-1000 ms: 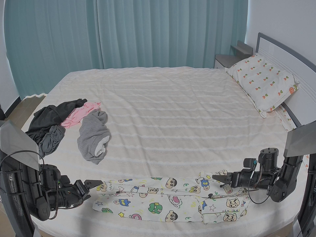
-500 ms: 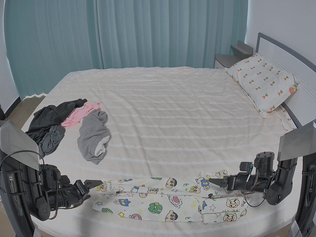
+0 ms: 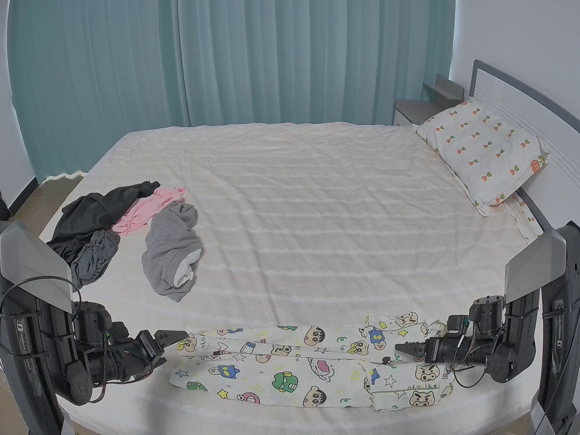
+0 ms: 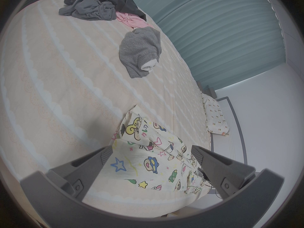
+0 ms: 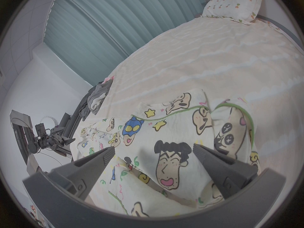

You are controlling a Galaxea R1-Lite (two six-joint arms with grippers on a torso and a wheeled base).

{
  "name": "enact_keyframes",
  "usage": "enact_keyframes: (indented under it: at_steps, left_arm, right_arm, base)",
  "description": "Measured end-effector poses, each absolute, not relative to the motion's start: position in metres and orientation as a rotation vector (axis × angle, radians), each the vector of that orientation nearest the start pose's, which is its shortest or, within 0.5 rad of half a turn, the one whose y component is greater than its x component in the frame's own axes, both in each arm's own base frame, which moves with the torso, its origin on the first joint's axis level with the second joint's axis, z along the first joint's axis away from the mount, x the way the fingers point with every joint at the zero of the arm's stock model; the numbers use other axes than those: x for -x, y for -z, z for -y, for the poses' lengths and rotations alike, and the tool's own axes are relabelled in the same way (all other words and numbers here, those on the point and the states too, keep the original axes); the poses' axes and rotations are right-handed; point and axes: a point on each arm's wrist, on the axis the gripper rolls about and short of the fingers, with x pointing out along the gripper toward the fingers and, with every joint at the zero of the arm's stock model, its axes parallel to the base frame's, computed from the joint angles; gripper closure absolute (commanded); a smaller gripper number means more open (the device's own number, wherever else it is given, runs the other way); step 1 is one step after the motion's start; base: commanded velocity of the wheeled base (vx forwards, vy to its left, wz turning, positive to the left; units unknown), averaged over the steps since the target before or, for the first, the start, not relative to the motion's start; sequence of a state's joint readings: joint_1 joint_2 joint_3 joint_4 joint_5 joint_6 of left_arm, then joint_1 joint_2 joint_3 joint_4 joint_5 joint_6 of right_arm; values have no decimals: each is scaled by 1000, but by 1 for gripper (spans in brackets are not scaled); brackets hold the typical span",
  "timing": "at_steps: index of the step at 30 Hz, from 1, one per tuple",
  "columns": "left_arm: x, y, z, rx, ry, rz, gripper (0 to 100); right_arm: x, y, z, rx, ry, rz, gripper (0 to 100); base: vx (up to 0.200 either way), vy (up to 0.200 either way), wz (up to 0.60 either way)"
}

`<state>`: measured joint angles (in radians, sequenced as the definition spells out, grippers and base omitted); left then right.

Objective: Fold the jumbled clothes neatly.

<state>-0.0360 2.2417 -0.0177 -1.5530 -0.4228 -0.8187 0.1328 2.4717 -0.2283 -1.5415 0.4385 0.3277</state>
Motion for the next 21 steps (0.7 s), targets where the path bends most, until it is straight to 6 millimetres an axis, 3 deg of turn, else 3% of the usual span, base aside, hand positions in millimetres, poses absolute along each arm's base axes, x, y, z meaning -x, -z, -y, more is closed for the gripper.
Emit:
enact_keyframes:
  at_steps: [8, 16, 21]
  left_arm:
    - [-219, 12, 17, 903, 145, -814, 0]
    - [-219, 12, 18, 894, 134, -808, 0]
    - [-229, 11, 21, 839, 20, -719, 0]
  right_arm:
    - [-245, 60, -41, -422, -413, -829, 0]
    - [-232, 21, -36, -547, -371, -769, 0]
    - [-226, 3, -32, -642, -342, -737, 0]
  base:
    - [0, 0, 0]
    - [0, 0, 0]
    - [0, 0, 0]
